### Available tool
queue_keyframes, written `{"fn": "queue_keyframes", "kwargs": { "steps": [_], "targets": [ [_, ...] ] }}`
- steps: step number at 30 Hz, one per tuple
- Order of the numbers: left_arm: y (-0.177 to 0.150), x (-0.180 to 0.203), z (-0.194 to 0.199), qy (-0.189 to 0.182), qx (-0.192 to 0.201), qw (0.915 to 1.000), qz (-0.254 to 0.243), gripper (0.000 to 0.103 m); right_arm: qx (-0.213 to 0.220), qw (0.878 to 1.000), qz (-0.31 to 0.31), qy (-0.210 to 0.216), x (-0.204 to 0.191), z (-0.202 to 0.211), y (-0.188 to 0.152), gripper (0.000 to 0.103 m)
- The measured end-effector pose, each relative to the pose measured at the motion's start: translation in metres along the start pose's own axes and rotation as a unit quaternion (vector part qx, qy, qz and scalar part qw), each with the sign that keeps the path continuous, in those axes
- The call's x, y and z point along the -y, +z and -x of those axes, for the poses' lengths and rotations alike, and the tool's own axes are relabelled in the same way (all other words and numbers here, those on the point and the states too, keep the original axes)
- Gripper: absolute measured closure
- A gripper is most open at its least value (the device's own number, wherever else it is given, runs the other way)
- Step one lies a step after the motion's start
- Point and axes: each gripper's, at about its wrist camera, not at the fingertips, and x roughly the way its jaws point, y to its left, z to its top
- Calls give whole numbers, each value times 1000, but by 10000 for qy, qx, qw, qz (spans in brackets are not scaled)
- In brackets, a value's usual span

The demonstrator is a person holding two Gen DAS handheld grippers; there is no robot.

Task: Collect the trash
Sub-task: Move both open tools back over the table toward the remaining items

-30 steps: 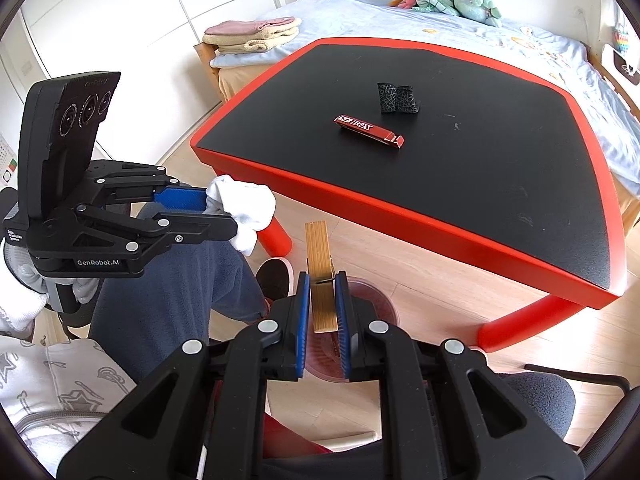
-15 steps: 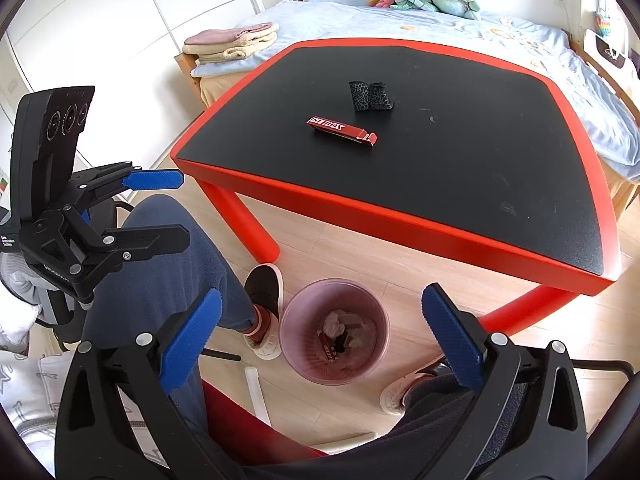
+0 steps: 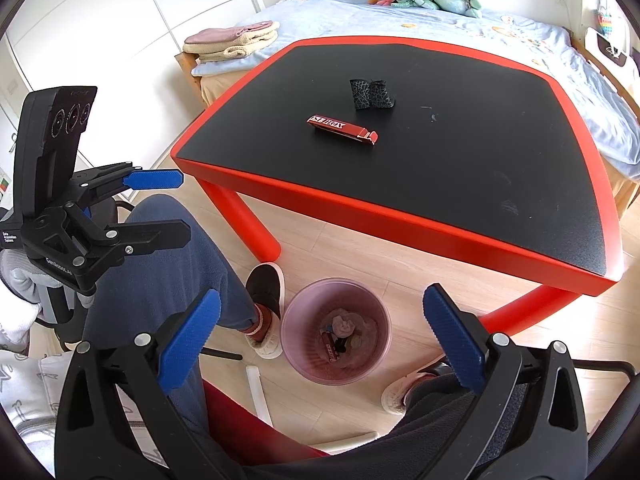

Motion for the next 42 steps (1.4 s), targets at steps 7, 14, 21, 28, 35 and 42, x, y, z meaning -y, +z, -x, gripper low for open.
{"fn": "queue_keyframes", "kwargs": {
  "steps": [7,14,21,28,35,42],
  "targets": [
    [2,-2,-1,4,-8,10000,36,8,-27,10000,17,14,-1,-3,2,3],
    [9,-8,-1,17,22,9999,105,8,-15,10000,59,-6,1,-2,10,3],
    [28,-17,1,105,146,9998,51,8,65,9998,198,-60,3,-2,29,3],
    [58,-26,-1,191,250,9994,-110,8,150,9988,441,-117,7,-4,60,3],
    [88,-39,-12,210,244,9993,-182,8,155,9966,787,-168,12,-16,90,3],
    [114,-53,-31,210,167,9994,-209,8,-27,9942,1067,-144,16,-41,112,3]
  ]
}}
